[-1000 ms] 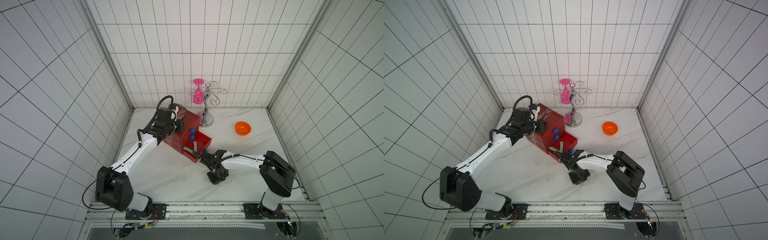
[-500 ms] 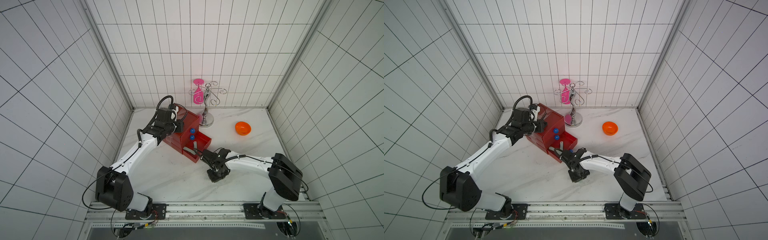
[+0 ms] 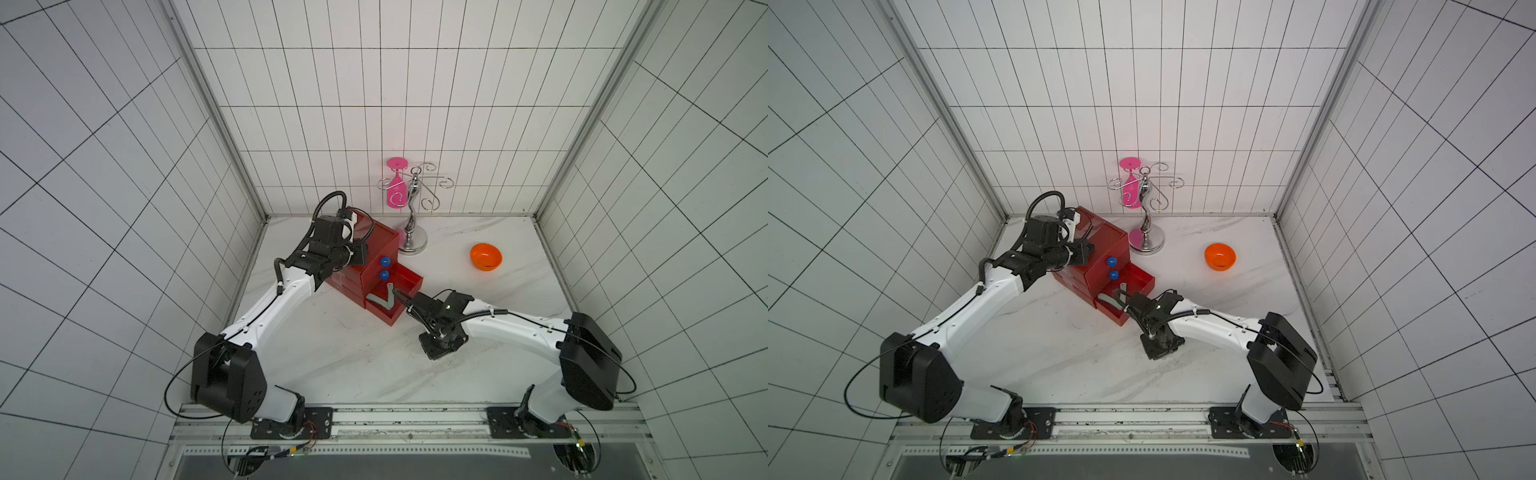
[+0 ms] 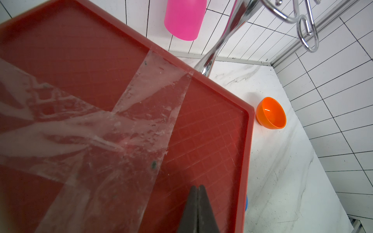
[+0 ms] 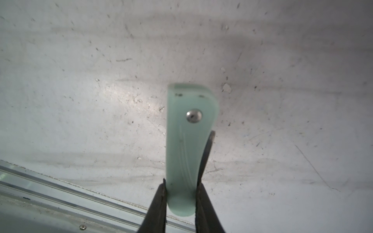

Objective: Place the fruit knives into the drawer by color
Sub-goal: Pick up the fruit knife from the center of the board, then place the fruit knife in the drawer.

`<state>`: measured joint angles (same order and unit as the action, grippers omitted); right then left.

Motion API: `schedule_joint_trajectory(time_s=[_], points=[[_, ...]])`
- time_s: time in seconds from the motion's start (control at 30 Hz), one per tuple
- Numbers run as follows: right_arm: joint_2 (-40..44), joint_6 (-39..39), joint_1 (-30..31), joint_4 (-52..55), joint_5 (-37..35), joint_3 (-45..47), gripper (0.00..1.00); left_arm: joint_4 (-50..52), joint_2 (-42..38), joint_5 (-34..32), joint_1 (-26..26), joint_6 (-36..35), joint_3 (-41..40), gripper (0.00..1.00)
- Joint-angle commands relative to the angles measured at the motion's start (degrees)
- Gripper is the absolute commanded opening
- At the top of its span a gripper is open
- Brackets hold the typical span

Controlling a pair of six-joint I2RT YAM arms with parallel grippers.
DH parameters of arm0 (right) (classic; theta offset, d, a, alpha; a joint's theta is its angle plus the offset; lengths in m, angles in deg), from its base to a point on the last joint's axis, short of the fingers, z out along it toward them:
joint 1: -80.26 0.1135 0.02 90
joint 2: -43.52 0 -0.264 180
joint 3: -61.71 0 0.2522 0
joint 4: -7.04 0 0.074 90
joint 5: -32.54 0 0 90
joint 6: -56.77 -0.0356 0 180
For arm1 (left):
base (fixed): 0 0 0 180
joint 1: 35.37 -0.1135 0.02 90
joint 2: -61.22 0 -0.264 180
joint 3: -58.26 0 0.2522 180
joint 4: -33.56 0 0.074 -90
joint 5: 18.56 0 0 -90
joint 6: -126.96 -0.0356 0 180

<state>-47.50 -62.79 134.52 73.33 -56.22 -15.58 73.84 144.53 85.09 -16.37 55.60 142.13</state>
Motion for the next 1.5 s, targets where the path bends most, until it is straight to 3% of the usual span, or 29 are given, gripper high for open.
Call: schedule_joint_trajectory(time_s=[0.0,0.73,1.47], points=[[-0.2,1.7,-1.5,2.3,-1.5,-8.7,0.15,16.5,3.9,-4.2,-1.2,-0.2,-4.4,0.0],[-10.3,4.7,-8.6,-1.4,1.8,-27.4,0.15,16.4,3.9,-4.1,-1.3,-0.3,-4.3,0.0],[-15.4,-1.3,-13.2,-14.3,6.0,-28.3,0.15,16.5,4.1,-4.1,-1.3,-0.3,-4.3,0.0]])
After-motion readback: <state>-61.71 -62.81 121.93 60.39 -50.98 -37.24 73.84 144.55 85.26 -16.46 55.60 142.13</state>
